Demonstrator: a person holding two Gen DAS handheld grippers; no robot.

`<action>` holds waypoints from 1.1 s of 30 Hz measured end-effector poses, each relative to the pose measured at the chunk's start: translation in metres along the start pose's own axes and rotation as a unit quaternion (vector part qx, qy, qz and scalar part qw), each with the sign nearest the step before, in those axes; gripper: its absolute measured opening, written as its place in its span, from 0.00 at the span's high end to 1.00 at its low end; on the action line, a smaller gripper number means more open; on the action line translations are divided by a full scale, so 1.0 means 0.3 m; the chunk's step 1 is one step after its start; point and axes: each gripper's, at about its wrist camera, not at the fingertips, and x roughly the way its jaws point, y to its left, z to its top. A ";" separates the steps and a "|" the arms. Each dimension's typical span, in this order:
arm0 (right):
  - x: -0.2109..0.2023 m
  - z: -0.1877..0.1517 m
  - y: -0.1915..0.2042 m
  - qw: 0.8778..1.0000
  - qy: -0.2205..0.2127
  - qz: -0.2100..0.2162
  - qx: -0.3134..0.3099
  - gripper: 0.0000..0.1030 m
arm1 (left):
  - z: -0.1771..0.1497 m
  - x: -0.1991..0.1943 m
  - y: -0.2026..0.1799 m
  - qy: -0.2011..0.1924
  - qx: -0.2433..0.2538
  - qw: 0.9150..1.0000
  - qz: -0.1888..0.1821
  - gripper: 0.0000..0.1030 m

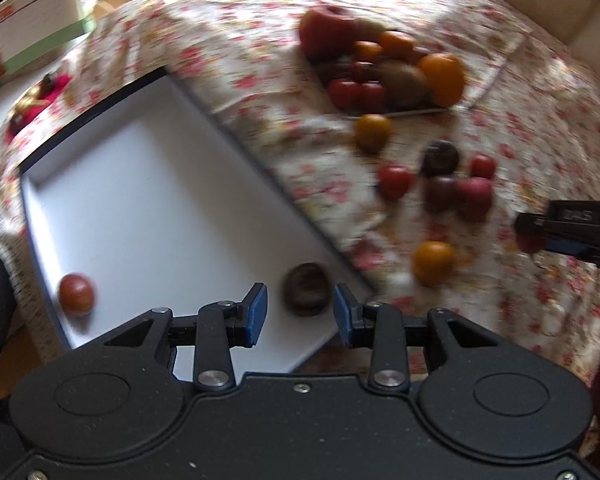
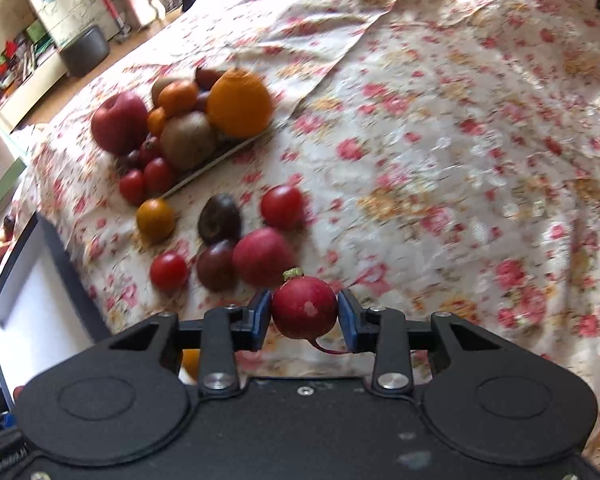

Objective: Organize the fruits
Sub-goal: 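Grasp the orange-yellow tomato with the left gripper while the right lifts the radish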

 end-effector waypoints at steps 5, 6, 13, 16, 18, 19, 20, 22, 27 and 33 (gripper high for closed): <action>-0.012 0.013 -0.065 1.000 -0.002 0.003 0.021 0.64 | 0.051 0.043 -0.168 0.013 0.050 0.998 -0.020 0.57; -0.012 0.013 -0.076 1.000 -0.001 0.003 0.024 0.64 | 0.056 0.058 -0.198 0.016 0.058 0.998 -0.019 0.57; 0.006 0.019 -0.130 0.999 0.003 0.007 0.042 0.64 | 0.076 0.180 -0.323 0.042 0.085 0.996 -0.005 0.57; 0.006 0.023 -0.143 0.999 0.001 0.010 0.046 0.64 | 0.075 0.209 -0.339 0.049 0.085 0.995 -0.003 0.57; 0.004 0.022 -0.149 0.999 -0.001 0.009 0.048 0.64 | 0.072 0.222 -0.350 0.046 0.091 0.995 0.005 0.56; 0.003 0.022 -0.150 0.999 -0.002 0.009 0.048 0.64 | 0.073 0.229 -0.353 0.046 0.093 0.995 0.008 0.55; 0.003 0.022 -0.151 0.999 -0.002 0.009 0.048 0.64 | 0.071 0.236 -0.355 0.047 0.094 0.994 0.010 0.54; 0.005 0.022 -0.152 0.999 -0.001 0.011 0.048 0.64 | 0.068 0.256 -0.357 0.053 0.093 0.994 0.015 0.54; 0.012 0.019 -0.141 0.999 0.002 0.012 0.044 0.64 | 0.068 0.294 -0.359 0.061 0.089 0.994 0.021 0.54; 0.019 0.012 -0.122 0.999 0.010 0.015 0.035 0.64 | 0.108 0.253 -0.287 0.054 0.051 0.997 0.000 0.55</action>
